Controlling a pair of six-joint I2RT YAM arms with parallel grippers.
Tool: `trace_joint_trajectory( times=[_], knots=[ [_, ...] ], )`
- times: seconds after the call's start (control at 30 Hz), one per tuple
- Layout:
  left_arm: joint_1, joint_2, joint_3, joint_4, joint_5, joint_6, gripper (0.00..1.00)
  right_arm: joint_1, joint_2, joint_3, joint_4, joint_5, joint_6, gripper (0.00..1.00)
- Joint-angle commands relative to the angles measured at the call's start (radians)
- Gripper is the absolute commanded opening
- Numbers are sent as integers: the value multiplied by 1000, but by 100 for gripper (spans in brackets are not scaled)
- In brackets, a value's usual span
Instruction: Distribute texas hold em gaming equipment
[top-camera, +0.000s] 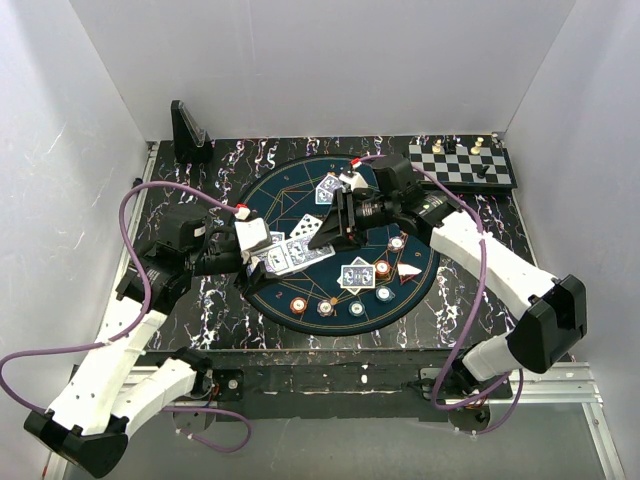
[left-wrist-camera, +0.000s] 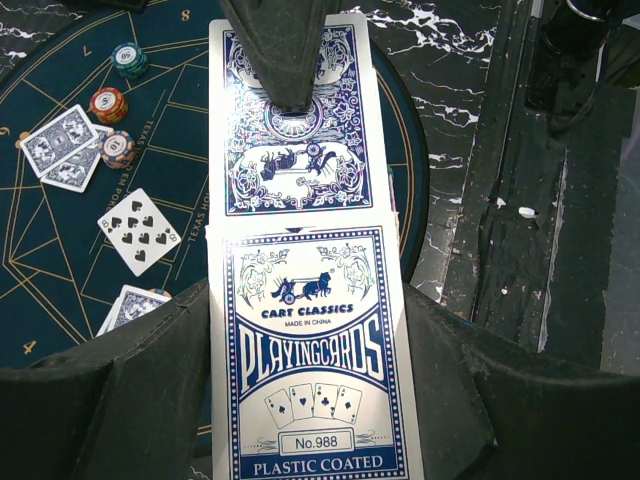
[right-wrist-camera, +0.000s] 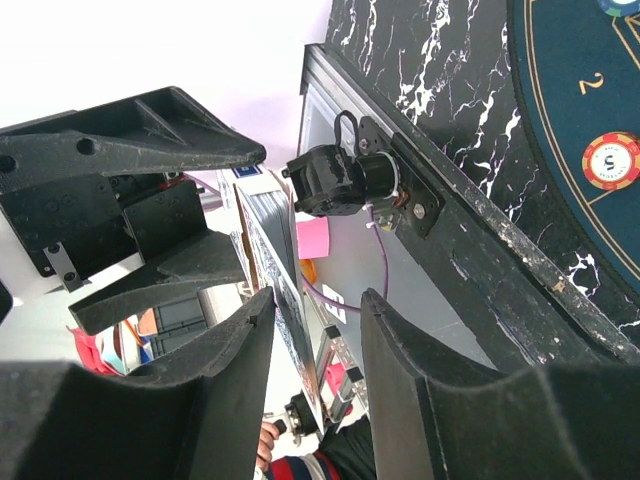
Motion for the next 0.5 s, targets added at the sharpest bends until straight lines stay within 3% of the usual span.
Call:
trace_joint_trajectory(
  times=[0.0, 0.13, 0.3, 0.47],
  knots=[
    [-3, -8, 44, 17, 17, -3, 15, 2, -32, 23, -31, -1, -32, 47],
    [-3, -13, 39, 17, 17, -8, 15, -1, -39, 55, -84, 18, -67, 46],
    [-3, -17, 31, 18, 15, -13, 15, -18, -52, 87, -153, 36, -107, 35],
    [-3, -22, 30, 28, 20, -28, 14, -38, -66, 119, -213, 54, -140, 31]
  ],
)
